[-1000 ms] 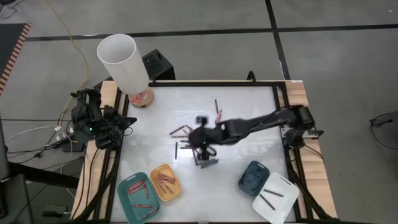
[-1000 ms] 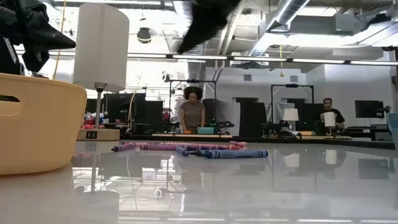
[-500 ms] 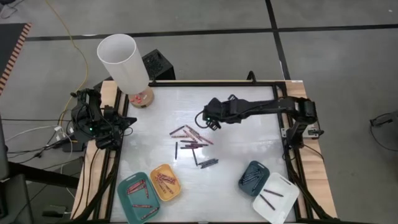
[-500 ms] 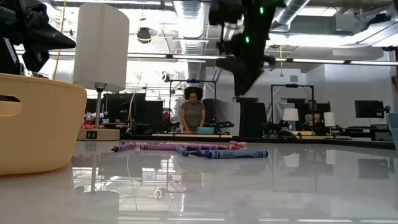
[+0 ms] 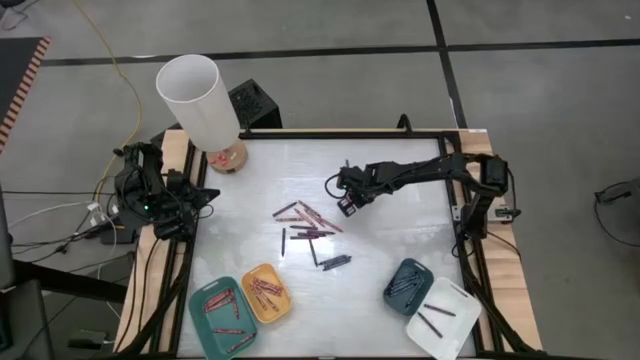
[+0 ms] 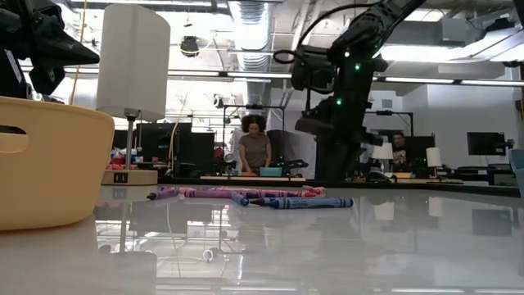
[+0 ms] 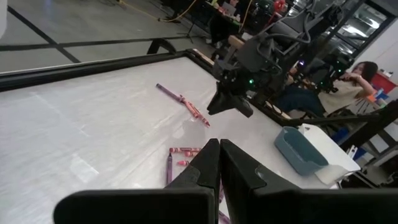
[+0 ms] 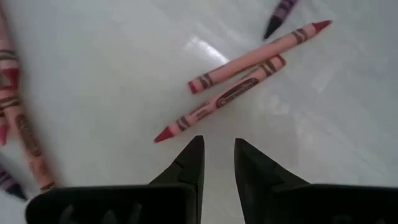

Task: Sort crayons
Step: Put the red crayon into the blue bin

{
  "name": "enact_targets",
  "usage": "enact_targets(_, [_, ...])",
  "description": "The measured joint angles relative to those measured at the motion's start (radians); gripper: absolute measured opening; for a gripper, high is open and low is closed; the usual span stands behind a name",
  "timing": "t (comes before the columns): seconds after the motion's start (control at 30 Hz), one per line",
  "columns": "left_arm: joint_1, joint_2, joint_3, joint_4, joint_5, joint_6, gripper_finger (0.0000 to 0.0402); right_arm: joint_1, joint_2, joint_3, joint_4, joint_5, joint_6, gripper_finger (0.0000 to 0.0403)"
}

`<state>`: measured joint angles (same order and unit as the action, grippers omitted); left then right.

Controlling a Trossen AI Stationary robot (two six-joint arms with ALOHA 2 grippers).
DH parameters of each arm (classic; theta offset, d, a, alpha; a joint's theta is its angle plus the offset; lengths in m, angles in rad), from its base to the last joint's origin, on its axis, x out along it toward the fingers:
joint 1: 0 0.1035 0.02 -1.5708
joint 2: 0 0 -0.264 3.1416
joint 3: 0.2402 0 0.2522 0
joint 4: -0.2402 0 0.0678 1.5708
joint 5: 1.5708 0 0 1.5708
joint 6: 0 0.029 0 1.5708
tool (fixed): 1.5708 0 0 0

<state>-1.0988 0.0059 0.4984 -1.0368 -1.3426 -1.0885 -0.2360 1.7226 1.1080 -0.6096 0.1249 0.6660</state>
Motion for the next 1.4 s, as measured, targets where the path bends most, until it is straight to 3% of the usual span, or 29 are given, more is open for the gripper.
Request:
enact_targets(0.2, [0.000, 0.000, 0.000, 0.000, 0.000, 0.000, 0.0000, -0.008, 0.000, 0.000, 0.016, -0.012, 0.006, 0.0083])
enact_targets(0.4, [0.000, 0.000, 0.000, 0.000, -0.001, 0.000, 0.0000, -0.024, 0.000, 0.000, 0.018, -0.098, 0.034, 0.0083])
enact_targets(1.4, [0.000, 0.000, 0.000, 0.000, 0.000, 0.000, 0.0000, -0.046, -0.001, 0.001, 0.106, -0.122, 0.060, 0.0082])
